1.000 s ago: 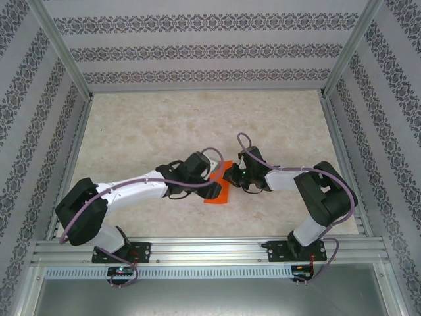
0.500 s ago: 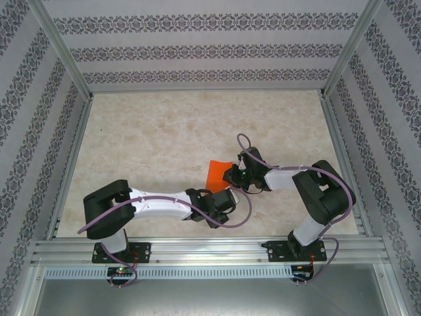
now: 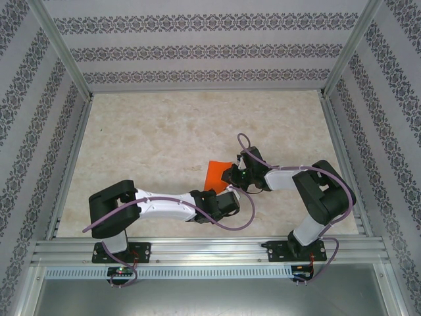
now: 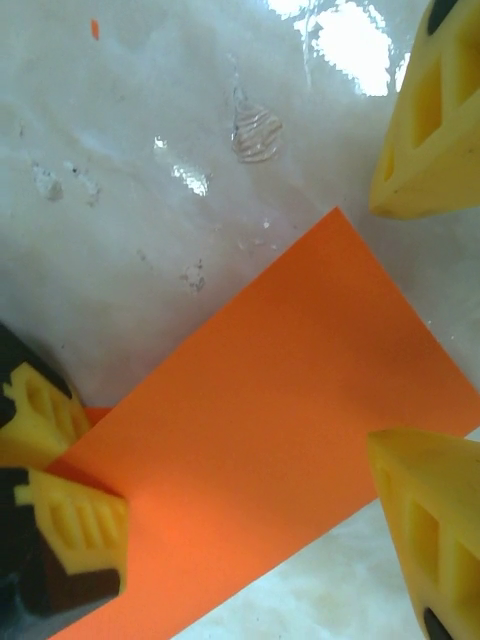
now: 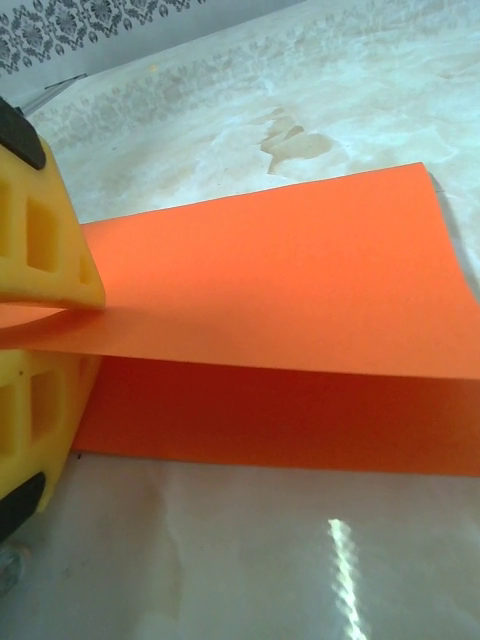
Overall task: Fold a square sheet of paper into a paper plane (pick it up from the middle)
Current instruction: Third fold the triangle at the center of the table.
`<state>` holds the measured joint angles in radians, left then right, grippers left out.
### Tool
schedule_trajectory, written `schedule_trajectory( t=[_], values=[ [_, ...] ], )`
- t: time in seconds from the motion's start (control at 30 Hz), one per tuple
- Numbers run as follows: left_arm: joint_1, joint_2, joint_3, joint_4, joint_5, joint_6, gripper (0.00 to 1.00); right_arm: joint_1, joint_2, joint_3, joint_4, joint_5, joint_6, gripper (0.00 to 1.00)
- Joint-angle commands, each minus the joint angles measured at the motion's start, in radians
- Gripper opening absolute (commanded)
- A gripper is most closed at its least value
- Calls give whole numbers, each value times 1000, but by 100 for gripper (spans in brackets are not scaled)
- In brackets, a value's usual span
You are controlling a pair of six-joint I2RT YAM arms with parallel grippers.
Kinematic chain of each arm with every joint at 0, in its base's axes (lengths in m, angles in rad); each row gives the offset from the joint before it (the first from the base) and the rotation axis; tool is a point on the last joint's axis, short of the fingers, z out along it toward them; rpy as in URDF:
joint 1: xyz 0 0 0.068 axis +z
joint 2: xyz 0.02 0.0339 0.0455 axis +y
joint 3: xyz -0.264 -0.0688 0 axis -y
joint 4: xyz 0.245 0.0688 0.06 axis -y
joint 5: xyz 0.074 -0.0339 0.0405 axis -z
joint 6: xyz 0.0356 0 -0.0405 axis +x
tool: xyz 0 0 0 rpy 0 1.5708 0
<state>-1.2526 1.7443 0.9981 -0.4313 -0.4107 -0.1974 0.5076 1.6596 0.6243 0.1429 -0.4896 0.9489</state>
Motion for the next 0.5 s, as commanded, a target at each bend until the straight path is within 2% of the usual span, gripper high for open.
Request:
schedule_trajectory(
  t=[0.0,0.47],
  values=[
    [-11,-6,-4,48,-48,7,56,-12,-23,10,11,-21,-6,16],
    [-11,-75,-49,68,-64,3,18,-26,-37,14,-61,3,-51,18]
  ],
)
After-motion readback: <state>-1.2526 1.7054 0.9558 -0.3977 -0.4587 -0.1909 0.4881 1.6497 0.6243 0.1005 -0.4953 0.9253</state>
